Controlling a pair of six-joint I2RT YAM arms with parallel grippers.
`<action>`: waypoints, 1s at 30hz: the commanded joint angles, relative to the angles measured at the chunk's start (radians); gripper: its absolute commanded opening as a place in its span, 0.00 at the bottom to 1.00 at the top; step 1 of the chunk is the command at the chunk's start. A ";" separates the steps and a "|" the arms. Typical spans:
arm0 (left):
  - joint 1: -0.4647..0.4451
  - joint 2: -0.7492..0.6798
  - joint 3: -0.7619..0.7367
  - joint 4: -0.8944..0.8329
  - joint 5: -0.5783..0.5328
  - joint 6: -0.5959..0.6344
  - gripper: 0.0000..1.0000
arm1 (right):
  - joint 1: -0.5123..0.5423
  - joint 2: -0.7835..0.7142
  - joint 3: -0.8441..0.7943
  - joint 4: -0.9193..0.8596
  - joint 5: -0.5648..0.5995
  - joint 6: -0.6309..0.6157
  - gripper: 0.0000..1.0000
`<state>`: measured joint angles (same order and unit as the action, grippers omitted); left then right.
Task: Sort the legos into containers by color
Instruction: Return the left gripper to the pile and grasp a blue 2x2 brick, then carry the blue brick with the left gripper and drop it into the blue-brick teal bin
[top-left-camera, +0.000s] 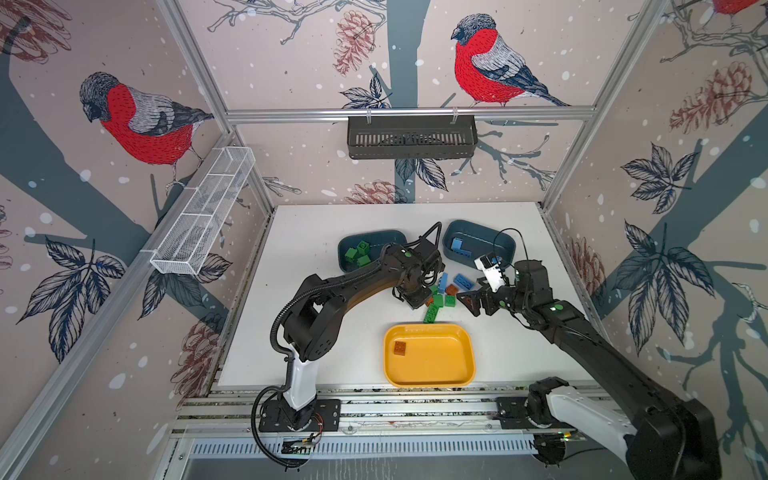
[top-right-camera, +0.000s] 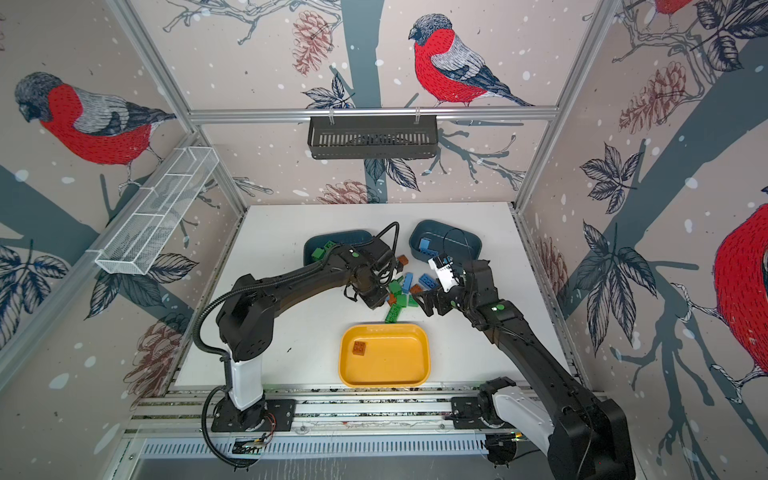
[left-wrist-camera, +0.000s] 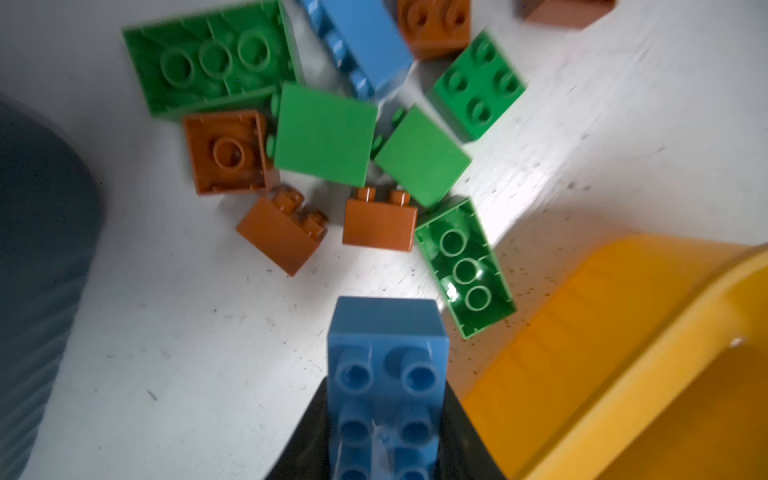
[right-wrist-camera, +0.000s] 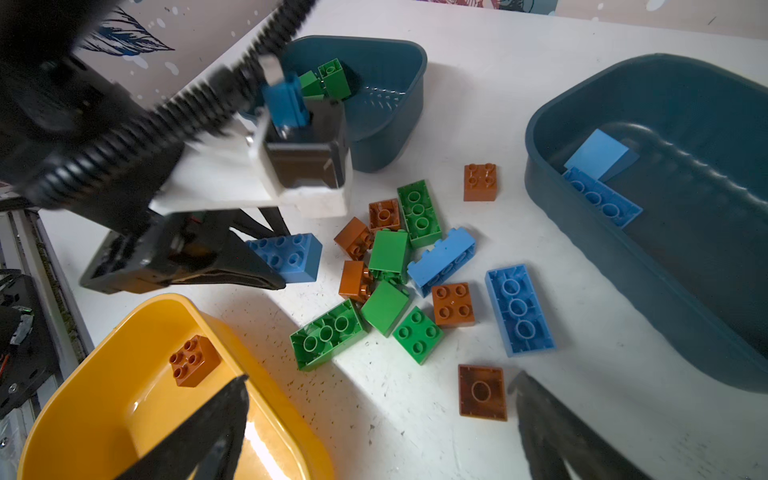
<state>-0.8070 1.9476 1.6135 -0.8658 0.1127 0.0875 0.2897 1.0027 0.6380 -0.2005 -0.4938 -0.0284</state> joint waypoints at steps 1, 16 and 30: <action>0.015 0.001 0.099 -0.046 0.048 -0.049 0.28 | -0.019 -0.010 0.009 0.035 -0.009 0.029 0.99; 0.077 0.348 0.590 0.293 0.061 -0.283 0.27 | -0.133 -0.043 0.011 0.101 0.078 0.116 0.99; 0.080 0.564 0.662 0.757 0.097 -0.452 0.26 | -0.158 -0.045 0.014 0.105 0.113 0.113 1.00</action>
<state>-0.7288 2.4779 2.2429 -0.2325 0.2012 -0.3176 0.1356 0.9604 0.6434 -0.1246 -0.3920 0.0822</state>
